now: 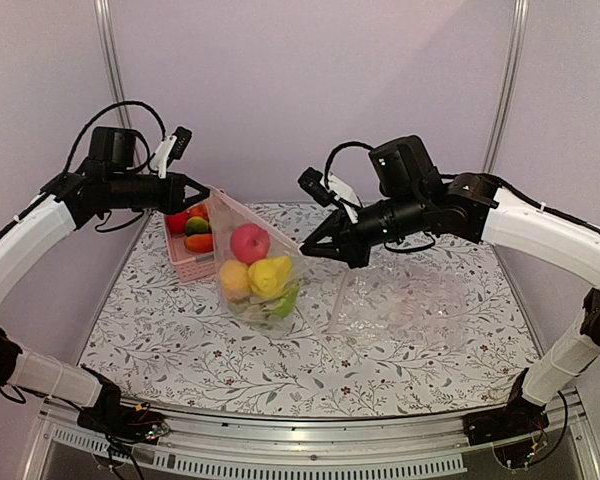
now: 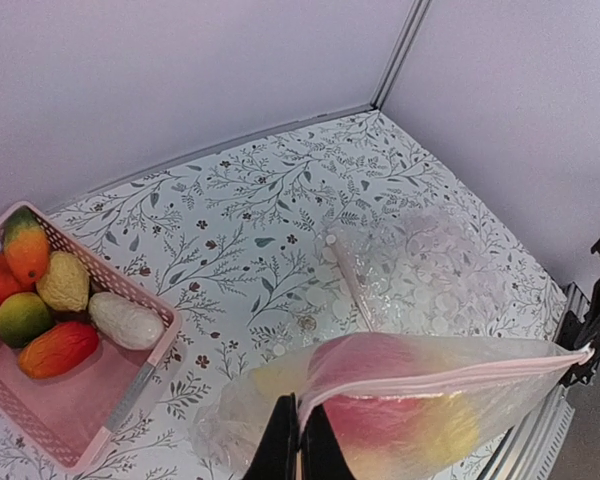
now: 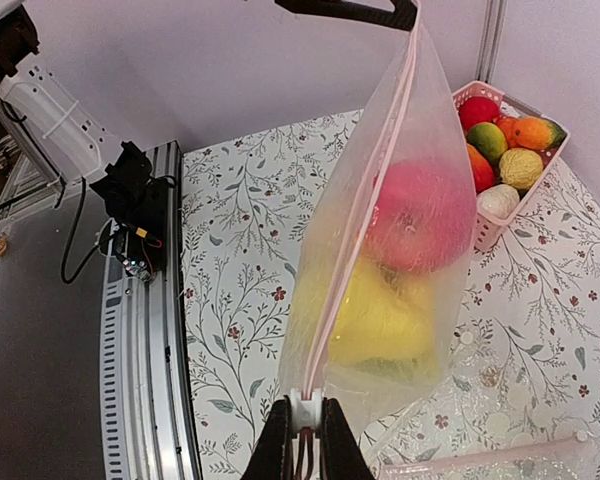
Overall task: Place the food in the zip-top bag and seal the zipper
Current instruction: Zip the zipper on the zipper food storage bag.
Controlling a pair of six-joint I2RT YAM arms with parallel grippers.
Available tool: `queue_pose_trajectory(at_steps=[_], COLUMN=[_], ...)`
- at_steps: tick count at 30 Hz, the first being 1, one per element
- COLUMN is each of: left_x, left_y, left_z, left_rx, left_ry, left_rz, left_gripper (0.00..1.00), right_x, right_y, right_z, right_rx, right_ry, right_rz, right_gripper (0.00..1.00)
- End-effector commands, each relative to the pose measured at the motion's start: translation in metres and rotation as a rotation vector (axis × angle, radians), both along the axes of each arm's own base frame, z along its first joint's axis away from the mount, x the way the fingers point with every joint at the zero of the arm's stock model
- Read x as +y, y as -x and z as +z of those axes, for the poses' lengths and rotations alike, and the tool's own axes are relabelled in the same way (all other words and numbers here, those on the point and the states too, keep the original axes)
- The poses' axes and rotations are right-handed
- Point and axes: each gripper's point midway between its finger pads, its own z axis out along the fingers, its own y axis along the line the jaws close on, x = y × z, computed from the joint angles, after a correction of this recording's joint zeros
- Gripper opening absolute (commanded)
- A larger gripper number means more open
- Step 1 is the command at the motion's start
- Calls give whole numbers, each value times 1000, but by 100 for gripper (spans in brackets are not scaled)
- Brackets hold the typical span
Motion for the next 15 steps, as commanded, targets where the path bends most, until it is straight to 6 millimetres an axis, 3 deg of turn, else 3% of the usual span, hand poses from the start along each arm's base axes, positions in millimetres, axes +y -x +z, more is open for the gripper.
queue_pose_trajectory(at_steps=[1, 15], left_x=[49, 55], left_y=[-32, -34], left_z=[26, 27], left_rx=[-130, -132], left_ry=[-14, -12], left_rz=[230, 248], left_gripper=[0, 0], right_x=[-23, -24], right_y=[28, 27], right_z=[-17, -18], right_rx=[98, 97], right_ry=[91, 94], right_rz=[32, 26], right_gripper=[0, 0])
